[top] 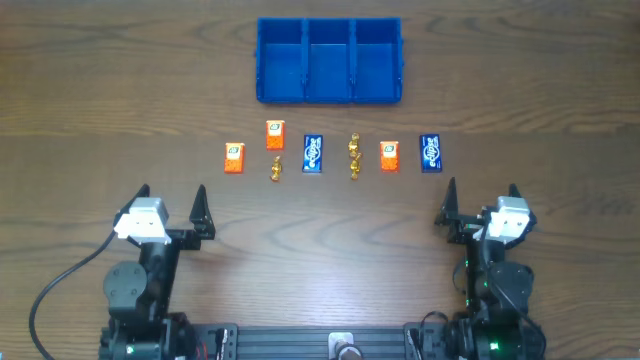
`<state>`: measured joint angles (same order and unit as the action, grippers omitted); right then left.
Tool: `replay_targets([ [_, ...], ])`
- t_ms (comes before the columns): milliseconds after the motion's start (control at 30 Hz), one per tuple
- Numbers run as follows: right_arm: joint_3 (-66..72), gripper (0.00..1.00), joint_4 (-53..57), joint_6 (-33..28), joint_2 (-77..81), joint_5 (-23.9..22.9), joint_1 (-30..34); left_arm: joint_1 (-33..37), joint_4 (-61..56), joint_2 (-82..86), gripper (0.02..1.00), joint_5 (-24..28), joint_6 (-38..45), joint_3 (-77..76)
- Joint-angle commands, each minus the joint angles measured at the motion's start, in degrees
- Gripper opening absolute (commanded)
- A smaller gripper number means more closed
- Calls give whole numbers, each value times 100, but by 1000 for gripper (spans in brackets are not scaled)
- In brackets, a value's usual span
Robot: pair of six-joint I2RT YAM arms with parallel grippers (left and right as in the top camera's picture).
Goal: Sort Candies Into Trays
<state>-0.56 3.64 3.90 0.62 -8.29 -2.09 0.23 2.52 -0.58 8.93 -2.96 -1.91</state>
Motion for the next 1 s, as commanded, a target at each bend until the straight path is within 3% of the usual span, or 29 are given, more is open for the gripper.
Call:
replay_targets([
  [33, 13, 1000, 24, 55, -46, 48, 28, 17, 107, 37, 998, 118, -24, 160],
  [467, 13, 1000, 24, 55, -46, 48, 28, 17, 107, 37, 996, 79, -24, 160],
  [633, 13, 1000, 24, 55, -46, 48, 28, -72, 247, -140, 1000, 358, -280, -109],
  [800, 13, 1000, 24, 55, -46, 48, 28, -450, 1633, -2900, 1000, 358, -94, -2903],
  [1000, 13, 1000, 24, 55, -46, 48, 28, -866, 2632, -5838, 1000, 160, 173, -5097],
])
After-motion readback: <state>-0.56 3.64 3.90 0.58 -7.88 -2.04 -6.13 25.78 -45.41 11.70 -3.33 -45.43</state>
